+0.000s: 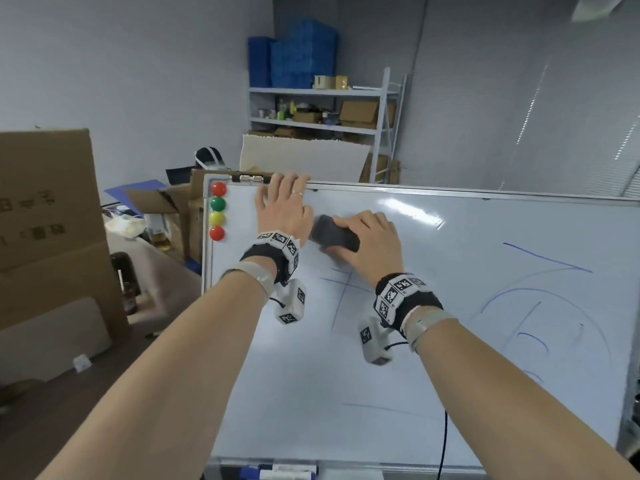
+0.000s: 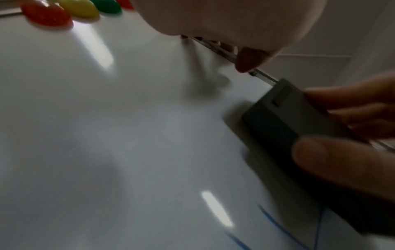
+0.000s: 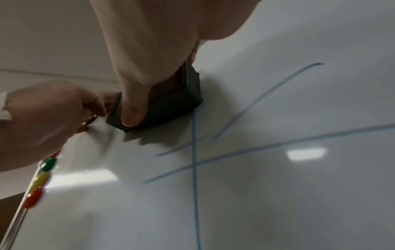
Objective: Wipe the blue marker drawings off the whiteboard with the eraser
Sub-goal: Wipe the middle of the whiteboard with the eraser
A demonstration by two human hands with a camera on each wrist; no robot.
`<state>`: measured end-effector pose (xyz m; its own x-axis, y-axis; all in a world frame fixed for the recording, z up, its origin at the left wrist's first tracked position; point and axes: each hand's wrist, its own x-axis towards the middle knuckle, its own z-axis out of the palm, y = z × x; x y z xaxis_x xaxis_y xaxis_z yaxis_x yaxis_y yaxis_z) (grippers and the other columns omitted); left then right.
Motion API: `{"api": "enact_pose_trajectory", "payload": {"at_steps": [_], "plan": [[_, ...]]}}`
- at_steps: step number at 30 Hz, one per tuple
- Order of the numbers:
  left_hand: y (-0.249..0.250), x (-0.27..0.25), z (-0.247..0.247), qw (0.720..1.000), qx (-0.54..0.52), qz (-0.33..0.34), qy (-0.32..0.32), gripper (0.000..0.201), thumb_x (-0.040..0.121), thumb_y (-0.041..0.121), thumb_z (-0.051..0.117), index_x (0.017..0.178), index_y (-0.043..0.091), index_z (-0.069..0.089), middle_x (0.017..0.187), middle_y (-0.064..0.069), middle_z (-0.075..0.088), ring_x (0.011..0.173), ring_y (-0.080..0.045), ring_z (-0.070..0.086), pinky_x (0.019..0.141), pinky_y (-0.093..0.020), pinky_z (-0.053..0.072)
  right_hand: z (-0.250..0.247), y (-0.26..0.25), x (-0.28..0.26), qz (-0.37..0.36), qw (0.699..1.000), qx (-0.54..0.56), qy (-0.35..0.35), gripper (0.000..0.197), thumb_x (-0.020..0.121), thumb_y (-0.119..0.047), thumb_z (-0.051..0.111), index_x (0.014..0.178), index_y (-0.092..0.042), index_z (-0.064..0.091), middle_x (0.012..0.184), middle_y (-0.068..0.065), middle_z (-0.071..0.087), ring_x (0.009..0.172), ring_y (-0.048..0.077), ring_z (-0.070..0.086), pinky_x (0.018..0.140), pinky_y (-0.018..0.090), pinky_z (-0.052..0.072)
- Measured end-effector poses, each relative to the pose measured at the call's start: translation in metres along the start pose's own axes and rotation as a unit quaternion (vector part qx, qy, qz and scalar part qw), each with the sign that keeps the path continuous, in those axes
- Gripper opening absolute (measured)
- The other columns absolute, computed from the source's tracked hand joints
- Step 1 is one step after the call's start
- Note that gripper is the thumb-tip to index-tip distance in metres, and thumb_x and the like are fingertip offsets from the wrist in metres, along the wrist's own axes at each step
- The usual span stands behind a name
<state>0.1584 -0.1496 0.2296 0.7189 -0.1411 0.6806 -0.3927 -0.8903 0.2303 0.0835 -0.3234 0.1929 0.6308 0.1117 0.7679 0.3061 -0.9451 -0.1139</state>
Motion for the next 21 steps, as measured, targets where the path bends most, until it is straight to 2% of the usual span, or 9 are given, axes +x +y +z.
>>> {"api": "enact_pose_trajectory", "payload": {"at_steps": [3,5,7,9,11,13,16,19,21], "plan": [[0.011,0.000,0.007,1.000,-0.012,-0.014,-0.001,0.063,0.085,0.033,0.037,0.147,0.029,0.032,0.157,0.004,0.028,0.149,-0.019,0.013,0.120,-0.052,0.007,-0.006,0.020,-0.031,0.037,0.999,-0.025,-0.004,0.053,0.081,-0.061,0.064,0.122,-0.028,0.062,0.106,-0.002,0.058,0.100,0.025,0.050,0.082,0.041,0.044],[0.018,0.000,0.008,0.999,-0.019,-0.030,-0.002,0.064,0.084,0.034,0.038,0.147,0.029,0.032,0.157,0.004,0.027,0.150,-0.020,0.012,0.120,-0.054,0.005,-0.018,0.038,-0.044,0.102,0.993,-0.052,0.023,0.050,0.084,-0.055,0.066,0.122,-0.024,0.059,0.111,0.001,0.058,0.104,0.027,0.050,0.083,0.041,0.045],[0.021,-0.002,0.009,0.999,-0.015,-0.033,0.004,0.065,0.082,0.035,0.039,0.146,0.029,0.032,0.157,0.003,0.027,0.150,-0.021,0.012,0.120,-0.055,0.004,-0.032,0.057,-0.053,0.213,0.972,-0.072,0.074,0.050,0.087,-0.054,0.064,0.121,-0.017,0.055,0.113,0.007,0.057,0.105,0.030,0.050,0.082,0.043,0.047],[0.020,-0.005,0.008,1.000,-0.007,-0.028,0.012,0.066,0.082,0.035,0.040,0.146,0.028,0.031,0.157,0.002,0.026,0.150,-0.022,0.012,0.119,-0.057,0.004,-0.044,0.073,-0.058,0.319,0.937,-0.071,0.121,0.056,0.088,-0.055,0.061,0.120,-0.010,0.052,0.115,0.015,0.055,0.105,0.036,0.050,0.079,0.048,0.050],[0.016,-0.007,0.005,1.000,-0.002,-0.026,0.009,0.067,0.082,0.036,0.040,0.147,0.027,0.030,0.158,0.001,0.025,0.151,-0.023,0.010,0.119,-0.057,0.004,-0.047,0.078,-0.062,0.355,0.920,-0.067,0.149,0.058,0.087,-0.055,0.062,0.119,-0.008,0.050,0.116,0.017,0.054,0.107,0.039,0.050,0.077,0.052,0.052],[0.016,-0.009,0.002,0.999,-0.001,-0.034,0.002,0.068,0.083,0.037,0.040,0.148,0.026,0.028,0.159,0.001,0.022,0.151,-0.023,0.008,0.119,-0.057,0.003,-0.042,0.070,-0.065,0.334,0.929,-0.049,0.149,0.054,0.085,-0.053,0.066,0.117,-0.013,0.051,0.116,0.013,0.053,0.107,0.034,0.048,0.077,0.048,0.052],[0.019,-0.009,-0.003,0.998,0.004,-0.051,-0.023,0.070,0.084,0.039,0.038,0.152,0.025,0.024,0.162,0.000,0.017,0.152,-0.024,0.005,0.118,-0.061,0.002,-0.025,0.042,-0.064,0.241,0.968,0.009,0.077,0.050,0.081,-0.053,0.071,0.116,-0.022,0.056,0.113,0.001,0.054,0.105,0.023,0.045,0.080,0.036,0.046],[0.017,-0.007,-0.008,0.998,0.015,-0.044,-0.047,0.070,0.087,0.039,0.037,0.153,0.025,0.020,0.163,0.000,0.013,0.152,-0.023,0.002,0.116,-0.063,0.003,-0.015,0.020,-0.047,0.137,0.990,-0.005,0.015,0.048,0.081,-0.052,0.072,0.119,-0.025,0.059,0.110,-0.001,0.056,0.104,0.022,0.045,0.082,0.037,0.045],[0.016,-0.009,-0.010,0.998,0.017,-0.029,-0.048,0.071,0.087,0.039,0.039,0.154,0.025,0.019,0.163,0.001,0.012,0.152,-0.023,0.002,0.117,-0.063,0.003,-0.018,0.018,-0.030,0.149,0.988,-0.012,0.042,0.049,0.084,-0.053,0.069,0.122,-0.025,0.058,0.114,0.001,0.057,0.106,0.024,0.046,0.085,0.038,0.046]]}}
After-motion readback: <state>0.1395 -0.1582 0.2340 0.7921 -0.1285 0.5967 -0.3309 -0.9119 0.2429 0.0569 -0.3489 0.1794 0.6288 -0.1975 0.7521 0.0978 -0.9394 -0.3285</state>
